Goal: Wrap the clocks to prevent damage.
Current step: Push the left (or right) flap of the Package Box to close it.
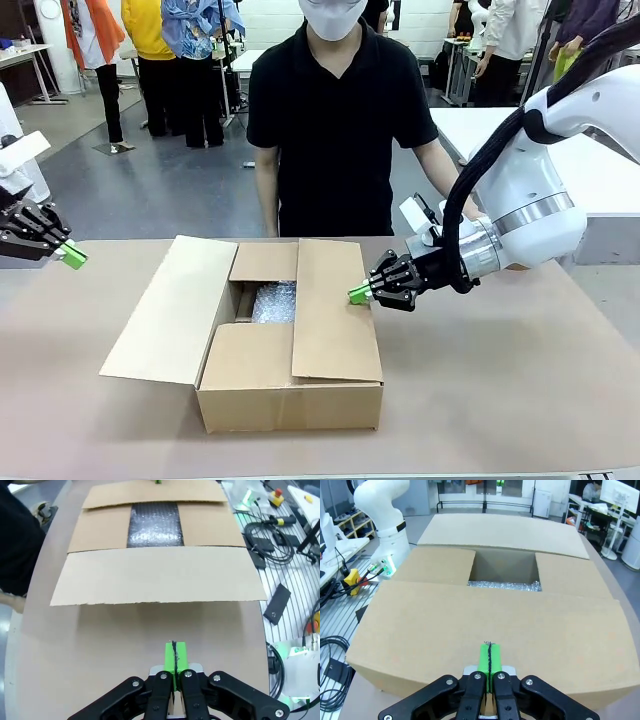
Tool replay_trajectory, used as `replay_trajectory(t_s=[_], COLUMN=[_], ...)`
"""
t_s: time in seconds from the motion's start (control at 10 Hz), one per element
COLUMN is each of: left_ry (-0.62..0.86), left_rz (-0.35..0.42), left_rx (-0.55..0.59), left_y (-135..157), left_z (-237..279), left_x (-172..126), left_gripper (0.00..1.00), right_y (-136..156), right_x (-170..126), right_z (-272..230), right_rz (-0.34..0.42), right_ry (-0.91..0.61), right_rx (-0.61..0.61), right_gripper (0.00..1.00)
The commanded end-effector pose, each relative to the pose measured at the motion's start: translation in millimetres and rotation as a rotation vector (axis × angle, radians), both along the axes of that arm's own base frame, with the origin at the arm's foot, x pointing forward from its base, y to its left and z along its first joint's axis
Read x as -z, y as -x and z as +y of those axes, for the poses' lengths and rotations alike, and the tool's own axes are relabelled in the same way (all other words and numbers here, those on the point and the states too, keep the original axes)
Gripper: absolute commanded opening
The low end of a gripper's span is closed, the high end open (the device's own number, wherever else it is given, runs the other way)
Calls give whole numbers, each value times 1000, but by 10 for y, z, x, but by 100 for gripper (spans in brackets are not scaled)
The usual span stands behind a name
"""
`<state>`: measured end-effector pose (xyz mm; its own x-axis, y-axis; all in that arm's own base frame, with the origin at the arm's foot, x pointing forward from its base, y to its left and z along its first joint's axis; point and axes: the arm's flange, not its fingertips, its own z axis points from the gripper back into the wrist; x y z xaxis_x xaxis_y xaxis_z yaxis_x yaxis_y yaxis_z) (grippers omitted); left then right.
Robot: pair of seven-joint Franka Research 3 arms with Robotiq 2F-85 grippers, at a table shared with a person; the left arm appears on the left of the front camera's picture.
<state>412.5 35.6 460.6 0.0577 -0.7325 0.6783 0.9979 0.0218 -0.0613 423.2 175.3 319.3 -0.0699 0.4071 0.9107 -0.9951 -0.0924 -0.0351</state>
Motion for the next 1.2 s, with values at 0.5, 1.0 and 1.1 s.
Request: replay_trajectory(t_s=[0.5,1.0,1.1], left_ry=[0,342,389], left_rz=[0,20,-23], left_rx=[0,-8,27], left_y=[0,-161,-179], left_z=[0,219,204], left_x=[0,415,625], left_gripper=[0,0,0], right_y=[17,17,17], right_x=[52,52,52], right_z=[7,7,7], right_rz=[12,12,12], right_ry=[-4,-4,-4], right_rx=[15,15,15], right_gripper=[1,1,1])
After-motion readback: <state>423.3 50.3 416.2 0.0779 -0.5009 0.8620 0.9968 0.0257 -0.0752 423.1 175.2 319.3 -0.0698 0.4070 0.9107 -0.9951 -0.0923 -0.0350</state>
